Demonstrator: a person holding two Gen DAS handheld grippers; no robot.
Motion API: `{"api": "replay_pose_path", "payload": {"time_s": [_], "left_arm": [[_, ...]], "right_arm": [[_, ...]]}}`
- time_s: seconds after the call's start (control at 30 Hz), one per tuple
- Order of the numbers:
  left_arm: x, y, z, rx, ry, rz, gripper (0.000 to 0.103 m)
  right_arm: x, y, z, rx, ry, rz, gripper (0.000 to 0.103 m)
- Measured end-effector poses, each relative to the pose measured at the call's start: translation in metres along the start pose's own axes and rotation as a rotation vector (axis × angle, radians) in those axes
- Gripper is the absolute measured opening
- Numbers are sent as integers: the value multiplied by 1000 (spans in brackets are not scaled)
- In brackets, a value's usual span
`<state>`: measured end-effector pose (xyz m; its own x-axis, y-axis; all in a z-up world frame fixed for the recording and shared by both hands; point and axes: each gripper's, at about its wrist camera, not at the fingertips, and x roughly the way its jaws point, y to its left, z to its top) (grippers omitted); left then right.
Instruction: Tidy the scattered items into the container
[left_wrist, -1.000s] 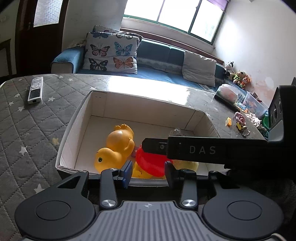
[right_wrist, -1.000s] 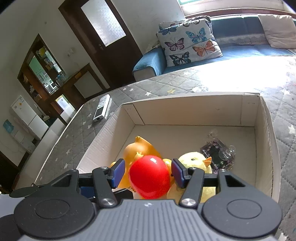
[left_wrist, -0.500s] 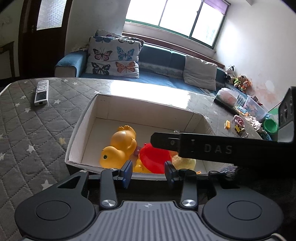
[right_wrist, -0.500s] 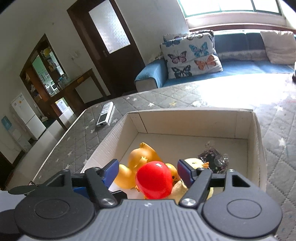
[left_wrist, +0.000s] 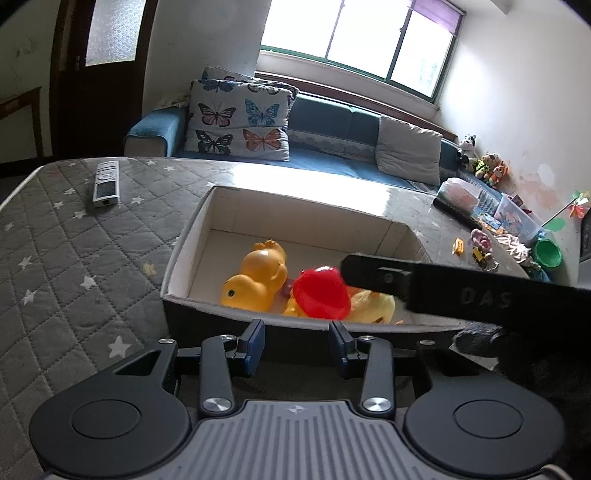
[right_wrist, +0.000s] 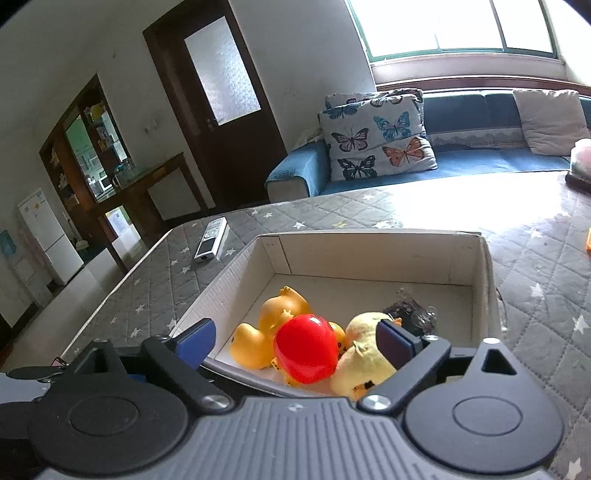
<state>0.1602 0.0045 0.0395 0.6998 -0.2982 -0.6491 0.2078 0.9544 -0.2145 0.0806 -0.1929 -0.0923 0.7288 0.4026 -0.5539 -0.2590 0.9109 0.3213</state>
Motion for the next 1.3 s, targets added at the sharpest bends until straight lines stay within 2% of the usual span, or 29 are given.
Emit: {"api": "replay_pose_path", "payload": {"time_s": [0.2, 0.53, 0.73, 1.3], "left_arm": [[-10, 0, -11, 2, -6, 22, 41], [-23, -6, -31, 10, -23, 63, 41], [-24, -11, -42, 18, -7, 99, 41], [-21, -16, -71, 16, 40, 198, 40]], "right_arm": [[-11, 1, -11, -17, -12, -33, 103], [-29, 3, -31, -29, -44, -97, 103], [-38, 7, -43, -52, -63, -132, 103], [-45, 8, -77, -60, -29, -205, 103]]}}
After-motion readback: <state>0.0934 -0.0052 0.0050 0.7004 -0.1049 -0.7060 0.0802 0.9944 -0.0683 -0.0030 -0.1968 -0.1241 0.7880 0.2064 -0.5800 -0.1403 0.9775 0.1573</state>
